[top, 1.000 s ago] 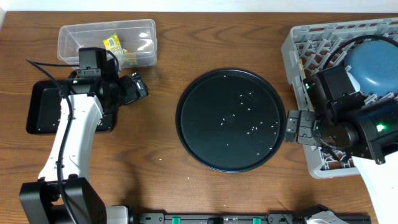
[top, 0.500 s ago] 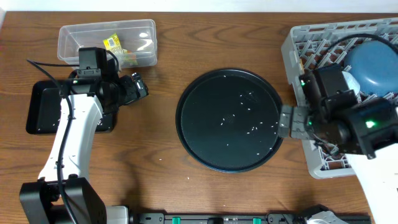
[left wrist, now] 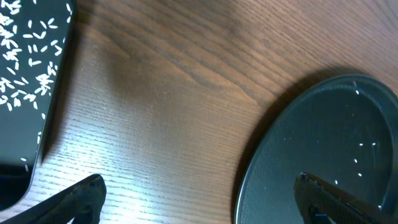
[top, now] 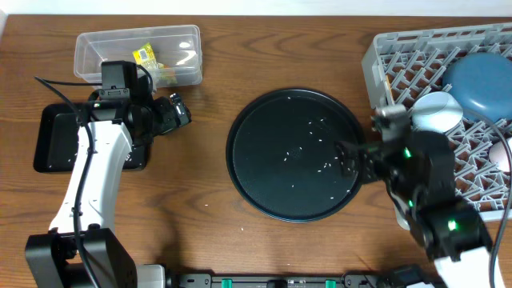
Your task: Sort waste into correct bins and load items into the dishwasher rack
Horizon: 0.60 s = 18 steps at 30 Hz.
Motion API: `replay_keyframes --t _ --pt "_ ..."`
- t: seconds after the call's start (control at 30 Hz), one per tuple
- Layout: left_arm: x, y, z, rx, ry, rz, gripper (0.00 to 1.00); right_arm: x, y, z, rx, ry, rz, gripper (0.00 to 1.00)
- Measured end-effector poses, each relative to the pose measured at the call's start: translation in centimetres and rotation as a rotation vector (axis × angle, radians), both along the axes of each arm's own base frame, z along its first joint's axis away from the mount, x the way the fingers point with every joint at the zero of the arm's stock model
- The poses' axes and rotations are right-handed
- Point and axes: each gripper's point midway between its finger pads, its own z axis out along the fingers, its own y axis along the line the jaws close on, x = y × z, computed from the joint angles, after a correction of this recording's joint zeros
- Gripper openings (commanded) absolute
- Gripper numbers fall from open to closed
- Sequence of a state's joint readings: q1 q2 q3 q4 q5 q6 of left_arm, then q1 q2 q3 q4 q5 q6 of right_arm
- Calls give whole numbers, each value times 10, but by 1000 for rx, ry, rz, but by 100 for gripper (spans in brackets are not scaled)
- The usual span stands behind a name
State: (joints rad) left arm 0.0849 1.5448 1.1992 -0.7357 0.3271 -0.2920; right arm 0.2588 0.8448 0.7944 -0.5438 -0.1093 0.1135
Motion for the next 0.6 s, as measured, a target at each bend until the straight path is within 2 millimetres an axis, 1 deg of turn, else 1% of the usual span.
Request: replay_keyframes --t 0.1,0.27,0.33,0.4,0.5,0.6 --pt "0 -1 0 -4 1 -1 98 -7 -9 -19 15 -77 12 99" --pt "0 0 0 -2 0 -1 98 -23 -10 -53 11 -190 79 99" --pt "0 -1 0 -3 1 -1 98 -26 -10 -60 9 -230 94 99" --pt "0 -1 0 -3 0 -1 98 -30 -8 -63 6 -293 113 99" --pt "0 -1 0 -3 0 -1 98 -32 -7 -60 1 -398 127 99" --pt "0 -1 0 -3 0 -1 98 -35 -10 -60 -5 -485 115 99"
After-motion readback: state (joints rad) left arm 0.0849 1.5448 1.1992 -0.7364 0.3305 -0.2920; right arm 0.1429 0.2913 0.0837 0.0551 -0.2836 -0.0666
